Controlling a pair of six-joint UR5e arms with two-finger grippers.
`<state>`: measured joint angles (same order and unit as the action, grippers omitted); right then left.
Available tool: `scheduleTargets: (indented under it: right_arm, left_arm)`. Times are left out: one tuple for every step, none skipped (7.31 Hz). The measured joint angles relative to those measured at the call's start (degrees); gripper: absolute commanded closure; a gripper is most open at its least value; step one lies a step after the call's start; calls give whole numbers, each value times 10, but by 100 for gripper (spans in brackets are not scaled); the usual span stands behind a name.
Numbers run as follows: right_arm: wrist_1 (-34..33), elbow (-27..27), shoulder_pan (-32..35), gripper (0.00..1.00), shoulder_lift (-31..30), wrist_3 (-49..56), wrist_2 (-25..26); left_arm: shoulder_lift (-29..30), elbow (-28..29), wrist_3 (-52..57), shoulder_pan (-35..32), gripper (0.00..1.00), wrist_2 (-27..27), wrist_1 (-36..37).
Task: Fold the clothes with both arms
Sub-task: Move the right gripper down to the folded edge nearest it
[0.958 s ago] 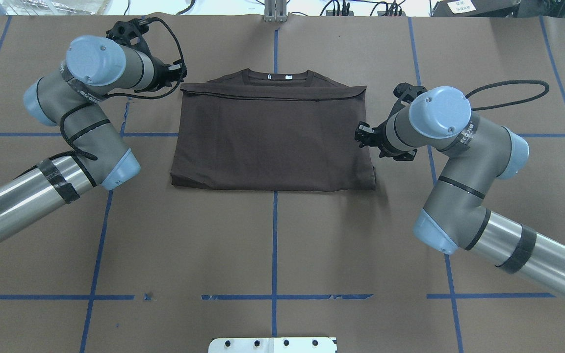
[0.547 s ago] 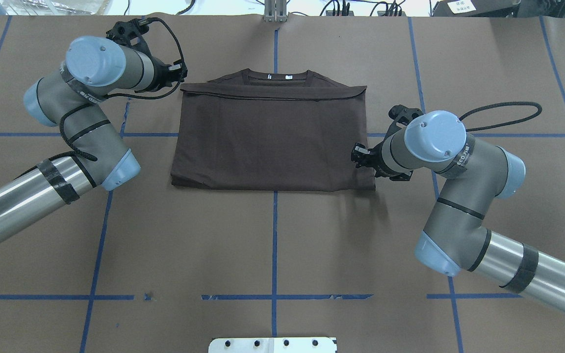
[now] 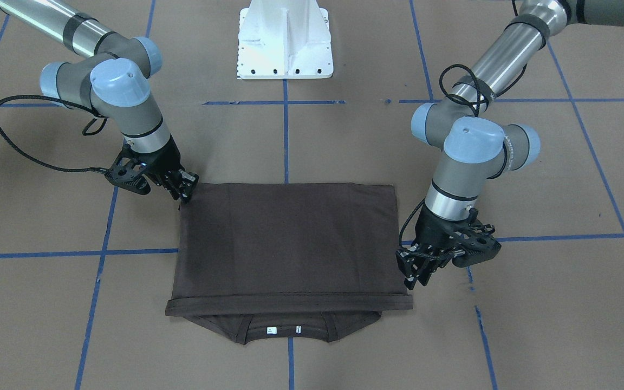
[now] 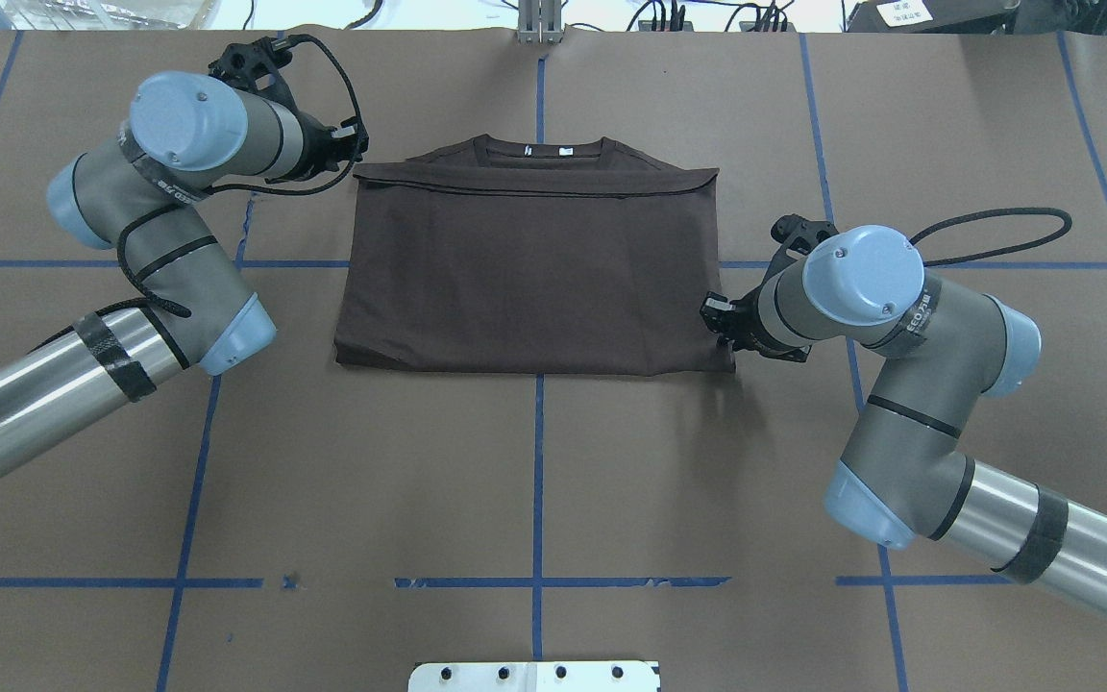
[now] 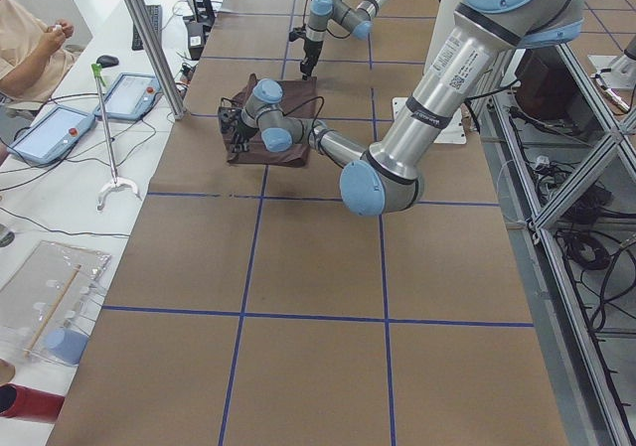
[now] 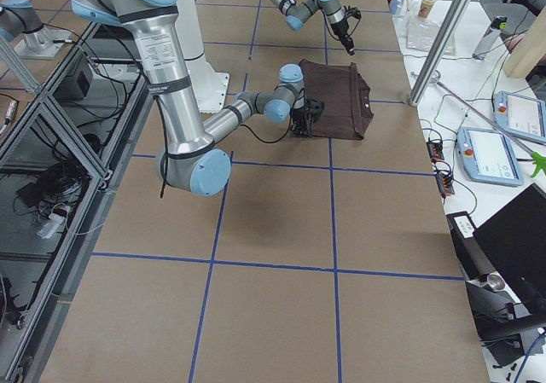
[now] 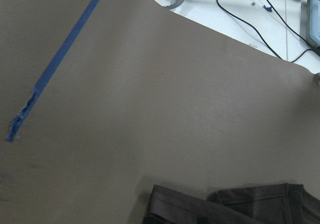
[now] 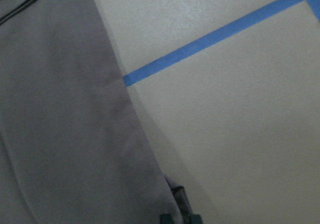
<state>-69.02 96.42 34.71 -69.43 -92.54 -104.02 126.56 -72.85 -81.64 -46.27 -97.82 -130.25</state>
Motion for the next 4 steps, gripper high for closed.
scheduleTargets:
  right_arm:
    - [0, 4, -1, 100, -4, 0, 0]
    - [0, 10, -3, 100, -6, 0, 0]
    - [0, 18, -6, 100, -7, -3, -1]
    - [0, 32, -8, 100, -12, -8, -4]
  left_arm:
    - [0, 0, 0, 0, 60, 0, 0]
    - [0, 0, 0, 0, 60, 0, 0]
    - [0, 0, 0, 0, 60, 0, 1]
    - [0, 0, 0, 1, 60, 0, 1]
